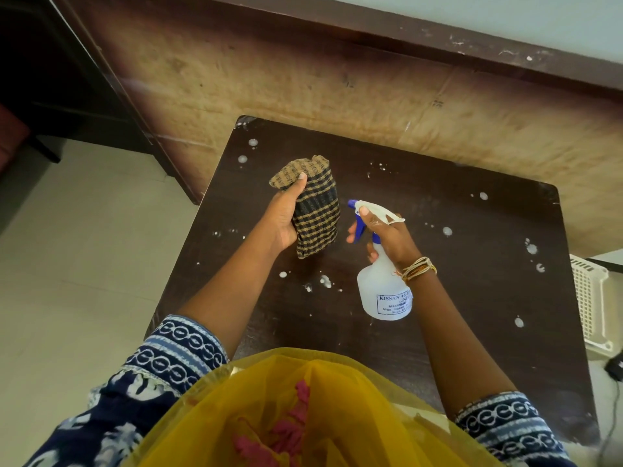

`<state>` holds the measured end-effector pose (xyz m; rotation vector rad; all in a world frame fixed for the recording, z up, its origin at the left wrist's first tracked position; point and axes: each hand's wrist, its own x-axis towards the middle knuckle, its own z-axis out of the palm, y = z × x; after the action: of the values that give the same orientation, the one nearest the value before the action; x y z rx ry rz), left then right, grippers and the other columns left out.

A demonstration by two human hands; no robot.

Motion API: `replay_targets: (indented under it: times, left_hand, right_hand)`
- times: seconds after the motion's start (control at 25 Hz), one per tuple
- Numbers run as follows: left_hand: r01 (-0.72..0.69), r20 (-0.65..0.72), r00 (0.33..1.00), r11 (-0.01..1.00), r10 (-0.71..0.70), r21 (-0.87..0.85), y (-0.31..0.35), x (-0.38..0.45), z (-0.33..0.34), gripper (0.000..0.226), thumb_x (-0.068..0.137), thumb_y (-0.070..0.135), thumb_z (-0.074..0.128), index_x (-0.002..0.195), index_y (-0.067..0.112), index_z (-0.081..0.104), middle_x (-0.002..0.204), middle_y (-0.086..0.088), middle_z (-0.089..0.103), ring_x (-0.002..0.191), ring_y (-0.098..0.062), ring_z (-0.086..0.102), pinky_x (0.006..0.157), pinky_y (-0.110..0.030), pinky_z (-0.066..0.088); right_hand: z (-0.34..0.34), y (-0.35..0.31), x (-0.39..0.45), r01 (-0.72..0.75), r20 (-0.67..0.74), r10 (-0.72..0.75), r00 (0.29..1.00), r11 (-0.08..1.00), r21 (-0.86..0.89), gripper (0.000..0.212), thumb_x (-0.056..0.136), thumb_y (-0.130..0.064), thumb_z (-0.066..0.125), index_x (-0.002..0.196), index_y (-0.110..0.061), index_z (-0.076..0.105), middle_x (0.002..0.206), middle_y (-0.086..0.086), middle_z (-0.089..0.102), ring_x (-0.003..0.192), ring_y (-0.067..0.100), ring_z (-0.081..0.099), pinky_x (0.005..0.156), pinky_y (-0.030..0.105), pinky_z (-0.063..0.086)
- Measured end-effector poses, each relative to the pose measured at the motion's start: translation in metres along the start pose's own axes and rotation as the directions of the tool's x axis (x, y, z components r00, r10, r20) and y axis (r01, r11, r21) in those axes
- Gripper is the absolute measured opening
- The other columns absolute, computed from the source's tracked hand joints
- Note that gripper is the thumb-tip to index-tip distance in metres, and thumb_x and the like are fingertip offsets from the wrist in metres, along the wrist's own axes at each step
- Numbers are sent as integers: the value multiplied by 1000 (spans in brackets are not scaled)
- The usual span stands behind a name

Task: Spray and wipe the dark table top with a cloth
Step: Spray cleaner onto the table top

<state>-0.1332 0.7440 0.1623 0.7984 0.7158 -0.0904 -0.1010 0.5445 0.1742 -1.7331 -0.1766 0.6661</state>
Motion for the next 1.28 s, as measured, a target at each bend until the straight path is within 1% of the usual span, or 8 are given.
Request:
replay_targets:
  times: [0.08,0.28,0.4,0.6,0.8,0.96,1.12,1.28]
  left_hand:
    - [8,1,1000,1000,-8,3,-1,2,3,35,92,35,63,119,13,65,113,-12,72,104,-29,69,90,-50,54]
    - [40,5,999,999,-40,20,-12,7,11,40,93,37,63,124,11,63,115,-13,71,106,-31,68,83,-48,56]
    - [58,-5,998,998,-57,30,-18,11,16,39,93,37,62,123,11,64,116,-13,71,106,-30,68,84,-48,56]
    - [72,-21,997,997,-71,34,-24,20,23,41,94,37,61,125,11,62,118,-13,70,108,-31,67,89,-51,54]
    - [85,-38,996,996,-84,41,-31,27,30,42,93,37,62,126,10,61,119,-13,70,107,-30,68,84,-48,55]
    - [94,-49,995,995,-92,42,-36,31,34,42,93,37,62,126,11,61,118,-13,70,106,-30,68,83,-48,56]
    - [92,-66,994,994,-88,65,-40,32,38,40,93,38,62,123,11,62,116,-12,70,105,-30,68,86,-50,55]
    - [101,-93,991,990,-92,98,-46,29,42,43,89,41,66,122,13,62,113,-12,72,101,-30,70,81,-50,57]
  right_hand:
    - [-6,0,1,21,-21,-21,1000,1000,10,26,102,-31,43,123,-19,54,96,12,70,70,13,69,41,22,44]
    - [-30,7,12,87,-199,-79,977,996,30,27,101,-28,48,115,-10,62,100,7,72,56,13,62,49,27,50]
    - [-50,6,23,118,-314,-108,943,993,12,37,99,-28,54,123,0,57,104,10,71,56,12,61,58,27,54]
    - [-83,-7,40,172,-443,-130,887,984,55,28,92,-22,66,116,-9,66,106,14,70,76,18,65,67,22,55]
    - [-112,-6,49,177,-581,-66,811,975,136,11,84,-19,76,94,-18,71,85,2,67,74,12,63,67,18,50]
    - [-126,6,49,166,-649,9,760,964,209,19,79,-17,80,86,-27,65,83,-6,62,82,12,62,71,19,52]
    - [-132,24,41,145,-635,41,772,960,238,23,78,-16,79,97,-23,66,92,-7,63,84,11,60,66,14,51]
    - [-130,43,30,43,-605,60,794,987,154,51,79,-21,79,124,-13,57,113,3,62,95,14,60,70,14,53]
